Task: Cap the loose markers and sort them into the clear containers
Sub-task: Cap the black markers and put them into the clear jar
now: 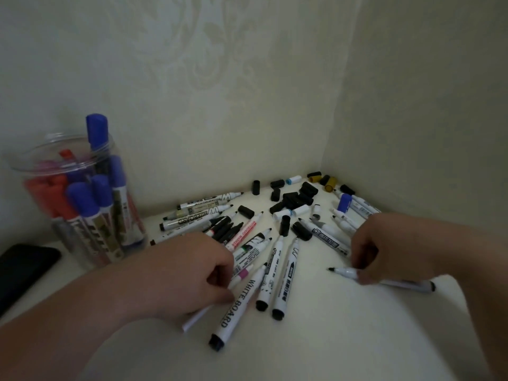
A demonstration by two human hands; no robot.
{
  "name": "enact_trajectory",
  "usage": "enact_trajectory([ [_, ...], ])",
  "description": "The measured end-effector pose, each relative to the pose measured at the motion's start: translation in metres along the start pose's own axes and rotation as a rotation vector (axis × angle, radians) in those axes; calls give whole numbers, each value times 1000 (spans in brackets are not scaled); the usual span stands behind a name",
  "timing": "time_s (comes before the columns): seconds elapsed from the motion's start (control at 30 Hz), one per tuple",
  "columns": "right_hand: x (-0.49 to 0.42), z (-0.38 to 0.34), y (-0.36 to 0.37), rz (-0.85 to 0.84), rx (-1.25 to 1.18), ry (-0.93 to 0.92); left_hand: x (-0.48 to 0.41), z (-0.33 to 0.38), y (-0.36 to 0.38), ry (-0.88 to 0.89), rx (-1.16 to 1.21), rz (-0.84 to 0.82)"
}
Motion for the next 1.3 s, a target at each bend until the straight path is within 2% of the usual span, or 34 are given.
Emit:
enact_trajectory([
  [0.13, -5, 4, -2, 14, -38, 50, -14, 1, -8, -36, -22, 31],
  [0.3, -17, 0, 3, 99, -31, 98, -28, -2, -28, -80, 59, 107],
  [0.4, -21, -3, 1, 185, -63, 85, -40, 7, -39, -97, 151, 281],
  [0.57, -16, 9, -16, 328, -230, 78, -55, 22, -33, -146, 550, 637],
  [0.67, -14, 26, -22, 380, -275, 110, -50, 22, -17, -152, 691, 743],
  [0.77, -14, 36, -25, 393, -296, 147, -43, 16, -9, -149, 733, 766],
  [0.93, -20, 27, -9, 213, -209, 160, -38, 17, -9, -131, 732, 811],
  [1.03, -23, 20, -5, 185, -170, 195, -39, 23, -8, -75, 701, 799],
  [1.17, -24, 19, -10, 259, -229, 211, -41, 30, -6, -40, 738, 767],
  [1.3, -14, 11, -20, 486, -608, 131, -48, 23, -1, -97, 1090, 645],
])
Point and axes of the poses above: each hand's wrist, its own x-axis away from the middle knuckle, its own y-axis out of the palm, z = x × y, the point moved 4 cm from there along -x, towards the middle knuckle, and after that the axes turned 8 degrees about -x, right-handed, at the moved point
